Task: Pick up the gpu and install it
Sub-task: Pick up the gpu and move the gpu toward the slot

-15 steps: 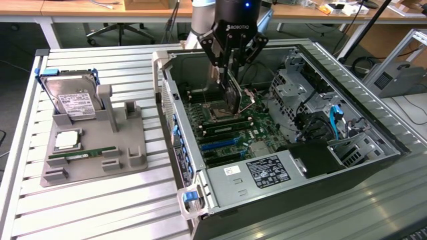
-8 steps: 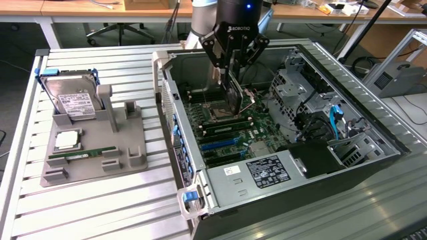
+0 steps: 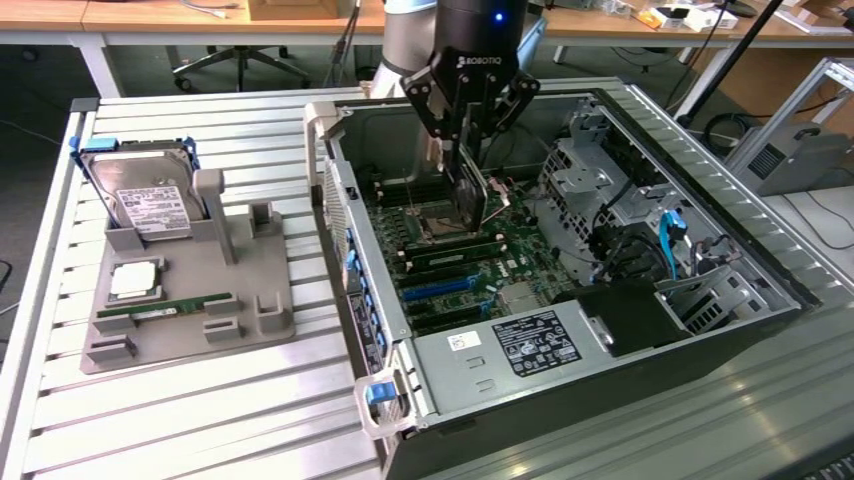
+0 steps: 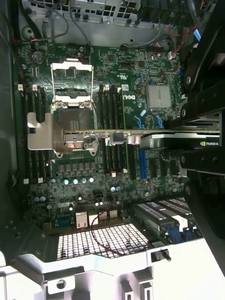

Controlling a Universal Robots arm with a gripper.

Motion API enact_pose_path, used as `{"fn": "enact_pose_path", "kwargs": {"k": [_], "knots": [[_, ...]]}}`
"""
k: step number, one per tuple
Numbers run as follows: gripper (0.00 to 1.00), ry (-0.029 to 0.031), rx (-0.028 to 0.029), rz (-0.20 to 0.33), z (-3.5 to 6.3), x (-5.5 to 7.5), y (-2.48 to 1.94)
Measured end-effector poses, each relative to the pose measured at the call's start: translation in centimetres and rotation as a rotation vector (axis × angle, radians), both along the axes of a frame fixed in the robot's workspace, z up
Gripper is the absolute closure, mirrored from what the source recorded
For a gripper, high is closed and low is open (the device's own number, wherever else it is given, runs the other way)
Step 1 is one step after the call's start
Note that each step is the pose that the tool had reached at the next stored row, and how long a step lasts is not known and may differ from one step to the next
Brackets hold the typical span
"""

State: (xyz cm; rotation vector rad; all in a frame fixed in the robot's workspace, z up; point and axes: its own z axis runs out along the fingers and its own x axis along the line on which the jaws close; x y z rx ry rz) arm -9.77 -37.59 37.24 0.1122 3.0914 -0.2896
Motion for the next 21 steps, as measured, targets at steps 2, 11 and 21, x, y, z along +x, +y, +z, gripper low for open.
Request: {"fn": "enact_pose_path", "kwargs": {"k": [2, 11, 21], "knots": [[0.73, -0.0001, -0.0002, 0.0, -0.05, 0.03, 0.0], [0.73, -0.0001, -0.0051, 0.0, -0.38, 0.28, 0.0], [0.73, 0.0, -0.0113, 0.0, -0.97, 0.98, 0.0]]}}
